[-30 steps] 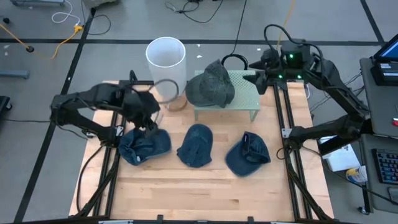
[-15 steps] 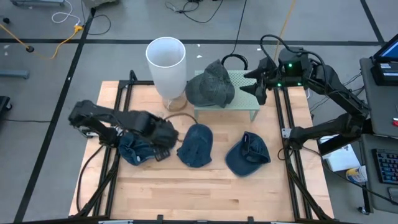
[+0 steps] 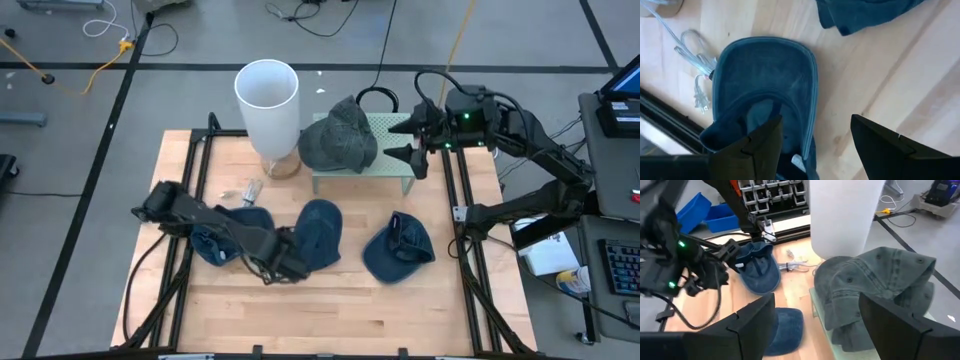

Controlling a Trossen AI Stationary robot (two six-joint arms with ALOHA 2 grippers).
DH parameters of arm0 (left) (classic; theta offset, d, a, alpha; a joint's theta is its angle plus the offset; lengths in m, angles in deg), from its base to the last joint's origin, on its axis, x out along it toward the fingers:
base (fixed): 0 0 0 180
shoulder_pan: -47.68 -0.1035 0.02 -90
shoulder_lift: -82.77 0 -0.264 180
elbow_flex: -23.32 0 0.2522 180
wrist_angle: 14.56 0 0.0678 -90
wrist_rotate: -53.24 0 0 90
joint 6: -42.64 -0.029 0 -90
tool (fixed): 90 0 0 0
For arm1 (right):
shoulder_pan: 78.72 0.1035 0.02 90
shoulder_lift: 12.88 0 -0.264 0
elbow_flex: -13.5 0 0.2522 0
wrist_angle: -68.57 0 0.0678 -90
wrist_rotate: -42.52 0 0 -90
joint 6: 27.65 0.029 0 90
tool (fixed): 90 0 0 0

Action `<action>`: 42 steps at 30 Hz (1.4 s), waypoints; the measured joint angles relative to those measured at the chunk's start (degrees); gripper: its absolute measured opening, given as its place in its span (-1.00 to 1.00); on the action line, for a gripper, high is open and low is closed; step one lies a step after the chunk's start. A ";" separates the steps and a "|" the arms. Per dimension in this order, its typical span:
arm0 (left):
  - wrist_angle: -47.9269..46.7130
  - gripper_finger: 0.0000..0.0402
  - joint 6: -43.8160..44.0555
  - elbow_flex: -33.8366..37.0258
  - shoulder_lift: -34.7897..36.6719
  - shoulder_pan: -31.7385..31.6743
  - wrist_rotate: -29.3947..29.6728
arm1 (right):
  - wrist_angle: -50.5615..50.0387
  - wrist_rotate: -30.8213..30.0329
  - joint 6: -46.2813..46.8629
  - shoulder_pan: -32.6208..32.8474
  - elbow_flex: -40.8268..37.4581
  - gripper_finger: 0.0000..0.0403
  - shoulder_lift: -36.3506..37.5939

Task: Pick & Place hat
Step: Put the left blue cap on the shelf

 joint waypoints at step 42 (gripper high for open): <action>2.31 -0.95 -0.03 15.06 -0.47 3.92 -4.02 | 2.58 -4.24 0.40 6.90 0.00 -0.10 0.21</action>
